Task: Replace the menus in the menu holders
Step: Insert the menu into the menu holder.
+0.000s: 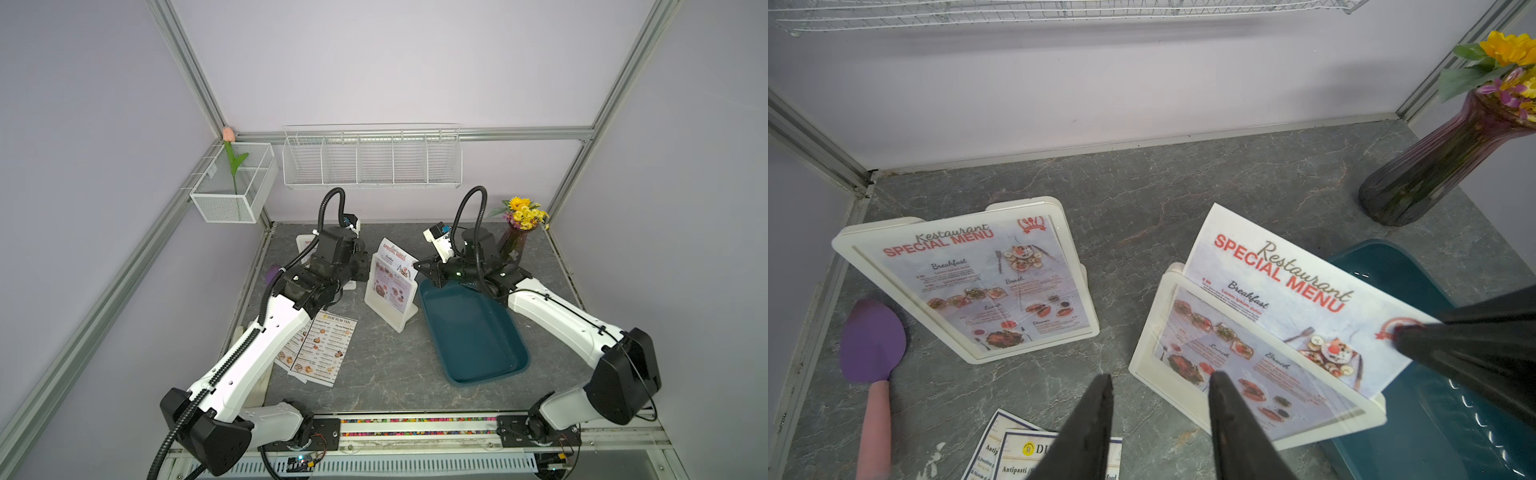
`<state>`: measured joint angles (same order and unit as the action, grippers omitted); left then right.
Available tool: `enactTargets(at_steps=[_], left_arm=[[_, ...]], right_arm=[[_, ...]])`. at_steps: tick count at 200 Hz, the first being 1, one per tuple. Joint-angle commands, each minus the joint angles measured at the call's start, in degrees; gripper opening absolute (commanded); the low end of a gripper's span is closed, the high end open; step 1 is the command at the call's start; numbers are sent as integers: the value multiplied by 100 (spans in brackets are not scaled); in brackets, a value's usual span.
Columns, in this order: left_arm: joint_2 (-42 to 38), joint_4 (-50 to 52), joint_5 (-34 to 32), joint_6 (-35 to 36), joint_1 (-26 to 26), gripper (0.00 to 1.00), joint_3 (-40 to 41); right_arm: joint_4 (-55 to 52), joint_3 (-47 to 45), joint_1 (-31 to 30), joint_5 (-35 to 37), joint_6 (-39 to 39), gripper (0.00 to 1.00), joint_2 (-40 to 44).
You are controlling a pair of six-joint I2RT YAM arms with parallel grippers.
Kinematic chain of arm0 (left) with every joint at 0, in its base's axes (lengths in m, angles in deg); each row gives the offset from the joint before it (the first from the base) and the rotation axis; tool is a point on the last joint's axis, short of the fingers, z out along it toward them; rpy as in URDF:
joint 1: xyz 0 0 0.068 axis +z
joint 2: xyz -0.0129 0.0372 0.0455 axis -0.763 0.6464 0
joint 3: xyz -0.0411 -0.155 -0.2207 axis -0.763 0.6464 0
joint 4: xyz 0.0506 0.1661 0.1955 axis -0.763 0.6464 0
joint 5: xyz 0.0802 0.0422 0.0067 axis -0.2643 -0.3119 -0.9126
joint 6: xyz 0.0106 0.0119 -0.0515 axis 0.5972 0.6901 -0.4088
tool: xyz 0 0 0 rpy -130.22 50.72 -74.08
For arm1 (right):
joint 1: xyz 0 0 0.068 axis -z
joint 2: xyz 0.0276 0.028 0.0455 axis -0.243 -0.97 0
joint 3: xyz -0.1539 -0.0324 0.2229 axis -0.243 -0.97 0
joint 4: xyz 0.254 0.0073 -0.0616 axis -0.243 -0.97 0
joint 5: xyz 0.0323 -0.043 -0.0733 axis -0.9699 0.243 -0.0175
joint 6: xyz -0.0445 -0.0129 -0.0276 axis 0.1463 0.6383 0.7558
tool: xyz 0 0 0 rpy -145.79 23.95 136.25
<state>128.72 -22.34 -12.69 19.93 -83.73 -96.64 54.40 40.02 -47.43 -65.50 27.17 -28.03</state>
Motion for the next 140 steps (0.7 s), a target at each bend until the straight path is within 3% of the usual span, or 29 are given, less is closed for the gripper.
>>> enactTargets(at_steps=[1,140], left_arm=[[-84,-51,26,-95,38,41,90],[-179,-112,158,-115,41,41,115]], right_arm=[[-20,-107,5,-211,10,8,235],[-494,-73,-233,-8,88,17,134]])
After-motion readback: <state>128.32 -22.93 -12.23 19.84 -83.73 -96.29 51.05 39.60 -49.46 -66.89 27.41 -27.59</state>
